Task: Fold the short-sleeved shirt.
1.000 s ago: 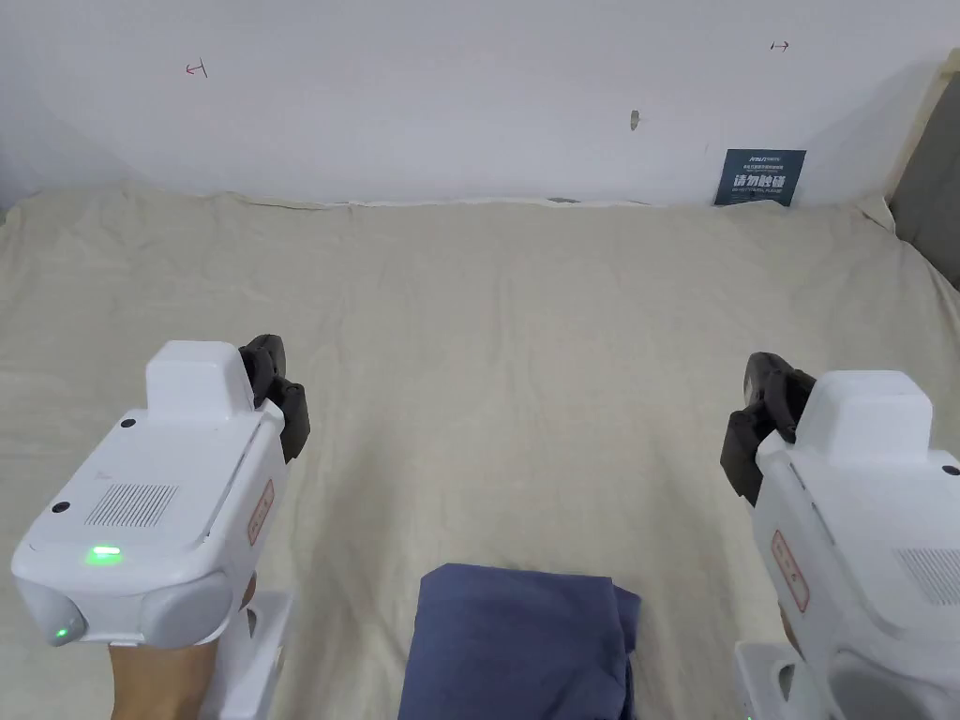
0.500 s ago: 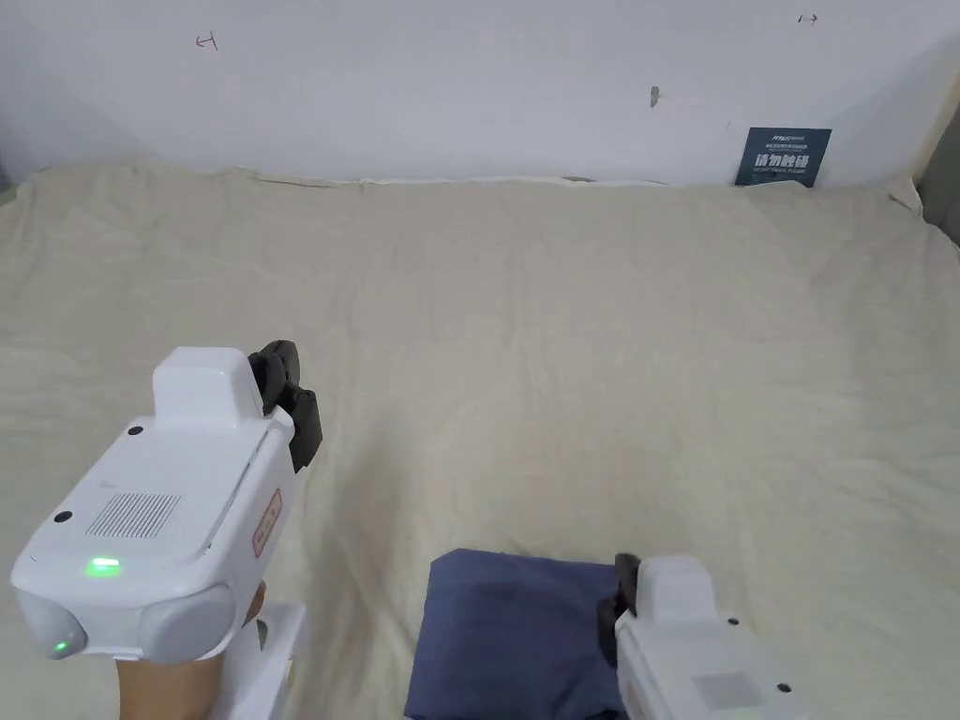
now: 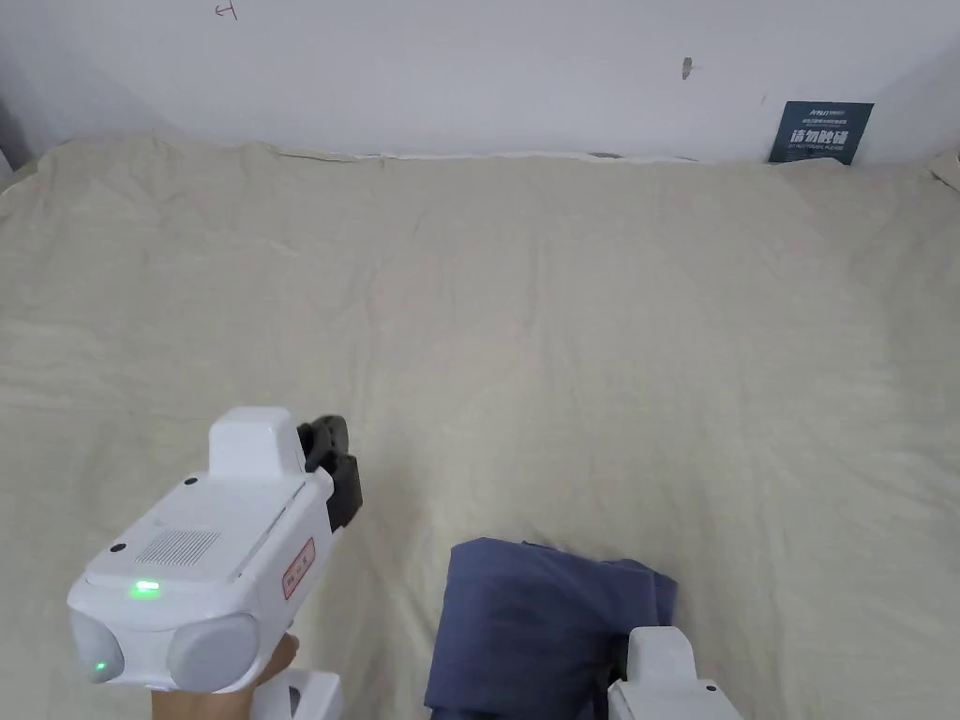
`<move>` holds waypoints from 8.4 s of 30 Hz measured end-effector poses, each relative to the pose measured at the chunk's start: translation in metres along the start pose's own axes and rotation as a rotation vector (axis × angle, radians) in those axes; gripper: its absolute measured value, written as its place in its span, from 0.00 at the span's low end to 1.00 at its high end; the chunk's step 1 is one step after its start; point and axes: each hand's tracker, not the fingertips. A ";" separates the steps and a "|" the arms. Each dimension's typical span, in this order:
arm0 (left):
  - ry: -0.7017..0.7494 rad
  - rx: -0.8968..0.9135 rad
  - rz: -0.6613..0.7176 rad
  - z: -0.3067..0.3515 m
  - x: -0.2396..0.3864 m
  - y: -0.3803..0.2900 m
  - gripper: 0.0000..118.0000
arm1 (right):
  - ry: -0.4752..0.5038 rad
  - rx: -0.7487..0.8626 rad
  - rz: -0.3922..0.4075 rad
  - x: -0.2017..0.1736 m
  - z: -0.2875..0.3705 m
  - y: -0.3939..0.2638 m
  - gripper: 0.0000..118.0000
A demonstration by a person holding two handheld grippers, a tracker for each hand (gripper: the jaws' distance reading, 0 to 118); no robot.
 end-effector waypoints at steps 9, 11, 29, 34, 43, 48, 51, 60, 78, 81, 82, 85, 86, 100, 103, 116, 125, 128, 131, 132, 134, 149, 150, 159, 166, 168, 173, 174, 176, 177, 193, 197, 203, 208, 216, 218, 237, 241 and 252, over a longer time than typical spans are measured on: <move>-0.220 -0.519 0.343 -0.079 -0.023 -0.074 0.99 | 0.020 0.005 -0.020 -0.005 0.010 0.004 0.01; -0.255 -0.567 0.381 -0.090 -0.023 -0.086 1.00 | 0.023 0.006 -0.022 -0.002 0.009 0.004 0.01; -0.324 -0.725 0.287 -0.119 0.003 -0.115 0.15 | 0.044 -0.012 -0.022 0.004 0.017 0.018 0.02; -0.313 -0.653 0.267 -0.110 -0.010 -0.081 0.15 | 0.021 0.057 0.018 0.002 0.032 0.041 0.02; -0.015 -0.550 0.080 -0.123 -0.167 -0.007 0.15 | -0.022 0.194 0.026 -0.008 0.047 0.105 0.02; 0.187 -0.547 0.022 -0.123 -0.275 0.023 0.15 | -0.027 0.243 0.042 -0.023 0.039 0.136 0.02; 0.304 -0.561 -0.028 -0.126 -0.332 0.032 0.15 | -0.022 0.260 0.049 -0.036 0.029 0.151 0.02; 0.464 -0.616 0.070 -0.125 -0.433 0.029 0.16 | 0.004 0.275 0.075 -0.070 0.002 0.181 0.02; 0.405 -0.154 -0.006 -0.026 -0.275 0.113 0.94 | -0.039 0.430 0.051 -0.046 0.083 0.195 0.02; 0.371 -0.019 -0.077 -0.002 -0.230 0.134 0.94 | -0.058 0.493 0.051 -0.034 0.111 0.203 0.02; 0.357 0.027 -0.097 0.008 -0.211 0.141 0.94 | -0.064 0.513 0.049 -0.030 0.120 0.206 0.02; 0.313 0.156 -0.153 0.032 -0.157 0.159 0.95 | -0.098 0.573 0.059 -0.017 0.147 0.213 0.02; 0.299 0.181 -0.158 0.038 -0.142 0.162 0.95 | -0.106 0.587 0.059 -0.017 0.157 0.216 0.02; 0.183 0.480 -0.225 0.048 0.022 0.123 0.91 | -0.210 0.751 0.070 0.043 0.228 0.220 0.02; 0.155 0.489 -0.214 0.042 0.042 0.108 0.86 | -0.238 0.769 0.078 0.047 0.234 0.216 0.02; 0.081 0.504 -0.213 0.034 0.081 0.083 0.00 | -0.237 0.762 0.053 0.068 0.225 0.206 0.02; 0.084 0.495 -0.224 0.035 0.080 0.081 0.00 | -0.237 0.763 0.050 0.067 0.223 0.206 0.02; 0.086 0.491 -0.213 0.036 0.079 0.081 0.00 | -0.238 0.762 0.048 0.066 0.223 0.205 0.02; 0.092 0.490 -0.216 0.036 0.078 0.080 0.00 | -0.238 0.763 0.049 0.065 0.224 0.205 0.02; 0.093 0.490 -0.217 0.036 0.077 0.080 0.00 | -0.240 0.763 0.050 0.065 0.224 0.205 0.02; 0.090 0.486 -0.212 0.036 0.076 0.080 0.00 | -0.240 0.763 0.052 0.064 0.224 0.206 0.02; 0.102 0.471 -0.201 0.032 0.069 0.079 0.00 | -0.239 0.755 0.058 0.061 0.222 0.208 0.02; 0.099 0.468 -0.194 0.033 0.068 0.080 0.00 | -0.239 0.757 0.058 0.061 0.222 0.208 0.02; 0.100 0.474 -0.201 0.033 0.067 0.080 0.00 | -0.241 0.762 0.062 0.059 0.224 0.210 0.02; 0.100 0.473 -0.197 0.033 0.067 0.080 0.00 | -0.236 0.766 0.064 0.058 0.225 0.211 0.02; 0.099 0.472 -0.196 0.033 0.066 0.081 0.00 | -0.236 0.767 0.064 0.058 0.225 0.211 0.02; 0.106 0.475 -0.199 0.033 0.065 0.081 0.00 | -0.234 0.767 0.065 0.057 0.225 0.212 0.02; 0.106 0.474 -0.199 0.033 0.065 0.081 0.00 | -0.235 0.767 0.065 0.057 0.225 0.212 0.02; 0.106 0.473 -0.195 0.033 0.065 0.081 0.00 | -0.235 0.766 0.068 0.057 0.225 0.212 0.02; 0.106 0.473 -0.194 0.033 0.064 0.081 0.00 | -0.235 0.766 0.067 0.057 0.225 0.212 0.02; 0.117 0.465 -0.192 0.032 0.060 0.079 0.00 | -0.238 0.754 0.062 0.054 0.222 0.211 0.02; 0.108 0.473 -0.162 0.032 0.057 0.081 0.22 | -0.242 0.752 0.061 0.051 0.224 0.212 0.15; 0.088 0.461 -0.138 0.031 0.053 0.084 1.00 | -0.242 0.717 0.034 0.052 0.218 0.215 1.00; 0.101 0.464 -0.143 0.028 0.050 0.084 1.00 | -0.261 0.725 0.036 0.049 0.216 0.213 1.00; 0.107 0.459 -0.148 0.029 0.050 0.081 1.00 | -0.240 0.726 0.036 0.047 0.216 0.214 1.00; 0.104 0.462 -0.149 0.030 0.051 0.081 1.00 | -0.235 0.729 0.036 0.048 0.216 0.214 1.00; 0.101 0.467 -0.155 0.033 0.052 0.081 1.00 | -0.230 0.732 0.028 0.046 0.222 0.213 1.00; 0.103 0.467 -0.157 0.032 0.052 0.082 1.00 | -0.234 0.733 0.029 0.048 0.221 0.213 1.00; 0.099 0.466 -0.161 0.033 0.051 0.082 1.00 | -0.237 0.731 0.029 0.053 0.221 0.213 1.00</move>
